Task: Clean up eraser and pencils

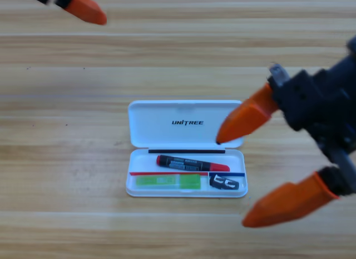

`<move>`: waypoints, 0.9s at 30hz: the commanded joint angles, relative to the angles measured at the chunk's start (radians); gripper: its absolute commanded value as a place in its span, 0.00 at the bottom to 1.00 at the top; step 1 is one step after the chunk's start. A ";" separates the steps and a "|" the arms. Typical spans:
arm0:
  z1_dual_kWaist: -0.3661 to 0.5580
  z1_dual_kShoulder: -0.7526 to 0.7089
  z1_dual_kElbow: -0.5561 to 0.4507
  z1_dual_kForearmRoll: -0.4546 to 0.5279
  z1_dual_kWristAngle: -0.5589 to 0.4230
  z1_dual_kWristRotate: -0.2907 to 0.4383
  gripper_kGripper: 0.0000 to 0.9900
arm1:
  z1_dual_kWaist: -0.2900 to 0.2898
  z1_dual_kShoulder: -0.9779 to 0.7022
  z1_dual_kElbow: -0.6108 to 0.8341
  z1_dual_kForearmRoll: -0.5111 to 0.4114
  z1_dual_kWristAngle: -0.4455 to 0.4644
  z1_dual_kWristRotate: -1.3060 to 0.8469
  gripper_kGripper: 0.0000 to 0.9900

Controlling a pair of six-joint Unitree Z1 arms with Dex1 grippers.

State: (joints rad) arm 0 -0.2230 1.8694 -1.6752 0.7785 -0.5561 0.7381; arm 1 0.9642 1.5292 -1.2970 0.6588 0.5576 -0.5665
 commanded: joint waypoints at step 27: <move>-0.072 0.498 -0.080 -0.004 -0.206 0.104 0.00 | -0.031 -0.081 0.047 -0.034 0.019 0.017 0.93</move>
State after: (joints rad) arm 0 -0.2586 2.2973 -1.7551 0.7500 -0.7313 0.8415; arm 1 0.9620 1.4618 -1.2817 0.6586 0.5679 -0.5611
